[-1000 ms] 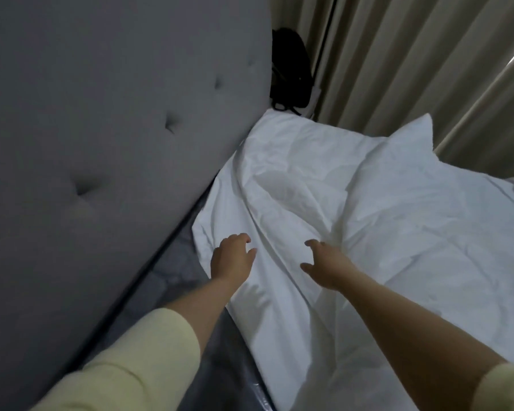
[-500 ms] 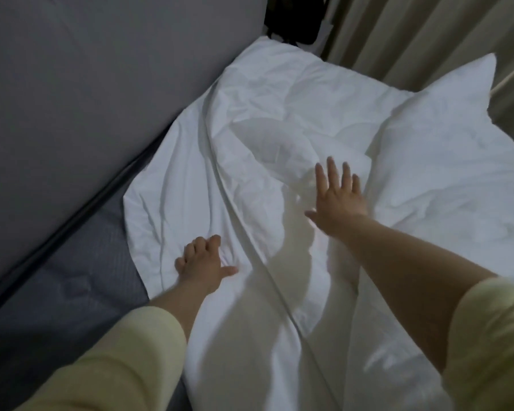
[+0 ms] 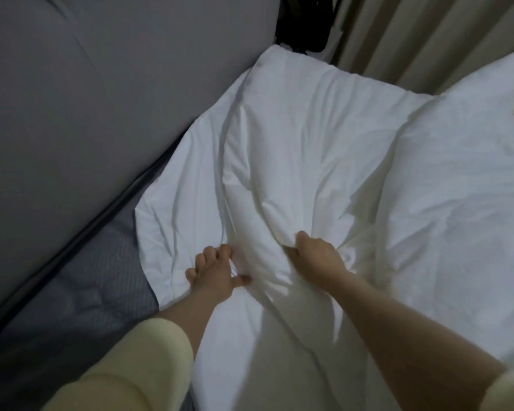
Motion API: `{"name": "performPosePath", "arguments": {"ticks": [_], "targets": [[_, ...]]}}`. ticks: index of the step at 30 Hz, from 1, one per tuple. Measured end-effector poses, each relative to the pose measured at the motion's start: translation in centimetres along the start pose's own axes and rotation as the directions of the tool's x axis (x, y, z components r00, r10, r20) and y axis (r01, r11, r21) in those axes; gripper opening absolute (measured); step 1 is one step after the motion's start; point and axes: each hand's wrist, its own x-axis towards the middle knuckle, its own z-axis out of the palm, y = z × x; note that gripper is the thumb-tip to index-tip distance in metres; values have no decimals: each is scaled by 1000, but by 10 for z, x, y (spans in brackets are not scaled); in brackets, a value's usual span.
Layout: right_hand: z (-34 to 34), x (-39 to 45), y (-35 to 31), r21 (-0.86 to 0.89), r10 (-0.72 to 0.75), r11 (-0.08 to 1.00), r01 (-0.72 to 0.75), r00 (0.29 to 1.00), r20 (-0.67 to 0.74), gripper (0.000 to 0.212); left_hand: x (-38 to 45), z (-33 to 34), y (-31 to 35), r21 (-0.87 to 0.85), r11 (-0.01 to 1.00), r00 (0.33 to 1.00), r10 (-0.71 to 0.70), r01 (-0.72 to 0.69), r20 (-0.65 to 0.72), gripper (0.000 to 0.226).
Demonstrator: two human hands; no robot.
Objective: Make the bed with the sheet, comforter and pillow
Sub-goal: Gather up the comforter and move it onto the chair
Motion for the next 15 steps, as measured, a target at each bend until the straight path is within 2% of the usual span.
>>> {"name": "performPosePath", "arguments": {"ticks": [4, 6, 7, 10, 11, 12, 14, 15], "targets": [[-20, -45, 0, -28, 14, 999, -16, 998, -63, 38, -12, -9, 18, 1, 992, 992, -122, 123, -33, 59], [-32, -70, 5, -39, 24, 999, -27, 996, -86, 33, -19, 5, 13, -128, 963, 971, -239, 237, 0, 55], [-36, -86, 8, -35, 34, 999, -37, 996, -83, 30, -21, 14, 8, -220, 944, 969, -246, 248, 33, 56], [-52, -142, 18, 2, 66, 998, -66, 995, -80, 17, -58, 6, 15, -502, 833, 967, -141, 231, 212, 55], [-61, -165, 20, 38, 83, 996, -80, 993, -87, 10, -82, -13, 24, -645, 717, 961, -134, 263, 243, 51], [-73, -191, 20, 80, 98, 993, -91, 990, -98, 13, -109, -40, 36, -760, 573, 949, -119, 306, 292, 53], [-90, -240, 19, 103, 101, 991, -89, 988, -119, 19, -153, -88, 63, -871, 325, 912, 55, 369, 407, 71], [-96, -266, 18, 95, 99, 992, -88, 988, -120, 15, -171, -108, 78, -885, 261, 888, 156, 385, 432, 77]]}}
